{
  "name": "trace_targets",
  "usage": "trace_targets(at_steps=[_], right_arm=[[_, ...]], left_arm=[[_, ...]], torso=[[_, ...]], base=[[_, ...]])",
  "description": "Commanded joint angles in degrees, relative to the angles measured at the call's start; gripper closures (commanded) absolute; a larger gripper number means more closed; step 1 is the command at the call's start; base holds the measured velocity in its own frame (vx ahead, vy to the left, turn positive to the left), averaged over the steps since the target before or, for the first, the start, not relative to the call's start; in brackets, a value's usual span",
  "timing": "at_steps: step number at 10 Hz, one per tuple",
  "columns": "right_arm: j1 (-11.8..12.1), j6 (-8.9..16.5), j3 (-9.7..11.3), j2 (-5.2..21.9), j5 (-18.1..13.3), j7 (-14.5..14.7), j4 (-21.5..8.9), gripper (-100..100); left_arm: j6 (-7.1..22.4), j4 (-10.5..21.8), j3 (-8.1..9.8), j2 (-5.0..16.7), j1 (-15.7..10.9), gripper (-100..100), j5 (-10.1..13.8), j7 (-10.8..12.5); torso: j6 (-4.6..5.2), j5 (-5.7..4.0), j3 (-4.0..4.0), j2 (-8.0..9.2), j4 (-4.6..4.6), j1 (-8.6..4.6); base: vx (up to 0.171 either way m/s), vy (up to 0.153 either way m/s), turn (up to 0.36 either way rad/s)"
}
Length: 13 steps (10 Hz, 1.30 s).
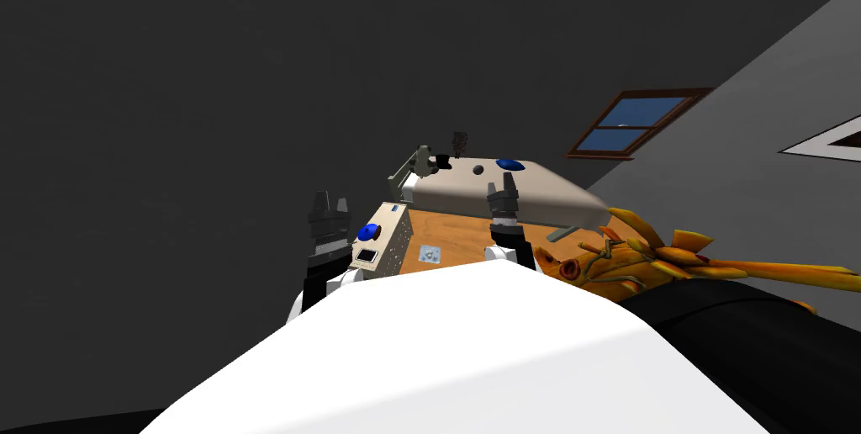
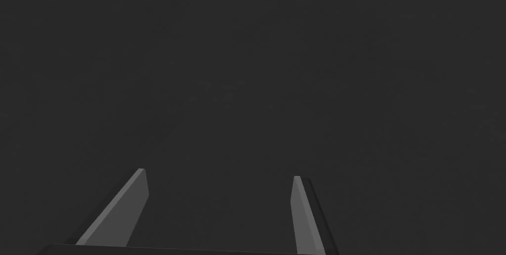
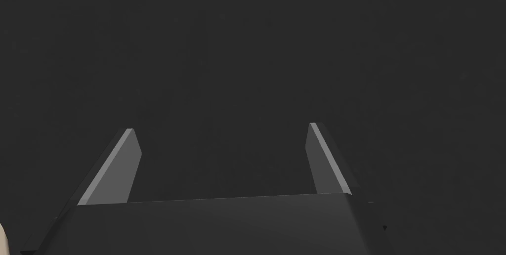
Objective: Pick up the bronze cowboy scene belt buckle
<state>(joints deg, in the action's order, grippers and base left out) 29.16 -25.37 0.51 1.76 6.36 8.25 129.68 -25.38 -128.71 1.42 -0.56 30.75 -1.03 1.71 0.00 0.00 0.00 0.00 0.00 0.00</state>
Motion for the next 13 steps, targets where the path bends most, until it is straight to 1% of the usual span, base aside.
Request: trace_targets(at_steps=[1,3,6,9,12,13], right_arm=[[0.0,0.0,0.0,0.0,0.0,0.0,0.0,0],[0.01,0.0,0.0,0.0,0.0,0.0,0.0,0],[0.01,0.0,0.0,0.0,0.0,0.0,0.0,0],[0.01,0.0,0.0,0.0,0.0,0.0,0.0,0],[0.01,0.0,0.0,0.0,0.0,0.0,0.0,0],[0.01,0.0,0.0,0.0,0.0,0.0,0.0,0]], left_arm=[[1.75,0.85,0.42,2.14,0.21,-100,1.18,1.31],[3.62,1.75,0.89,3.64,0.41,-100,2.44,2.71],[7.44,3.63,1.87,5.62,0.82,-100,5.02,5.57],[12.3,6.06,3.11,7.13,1.32,-100,8.3,9.2],[17.37,8.99,4.53,8.33,1.9,-100,12.13,13.44],[18.0,8.99,4.53,8.33,1.9,-100,12.13,13.44]], torso=[[0.0,0.0,0.0,0.0,0.0,0.0],[0.0,0.0,-0.12,-0.21,-0.04,0.0],[0.0,-0.01,-0.15,-0.26,-0.06,-0.03],[0.0,-0.01,-0.2,-0.34,-0.08,-0.04],[0.0,0.0,-0.23,-0.39,-0.09,-0.03],[0.0,-0.01,-0.24,-0.41,-0.09,-0.04]], base=[[0.033,-0.01,-0.016],[0.067,-0.005,-0.012],[0.067,-0.013,-0.014],[0.088,-0.013,-0.018],[0.104,-0.011,-0.022],[0.07,-0.007,-0.004]])
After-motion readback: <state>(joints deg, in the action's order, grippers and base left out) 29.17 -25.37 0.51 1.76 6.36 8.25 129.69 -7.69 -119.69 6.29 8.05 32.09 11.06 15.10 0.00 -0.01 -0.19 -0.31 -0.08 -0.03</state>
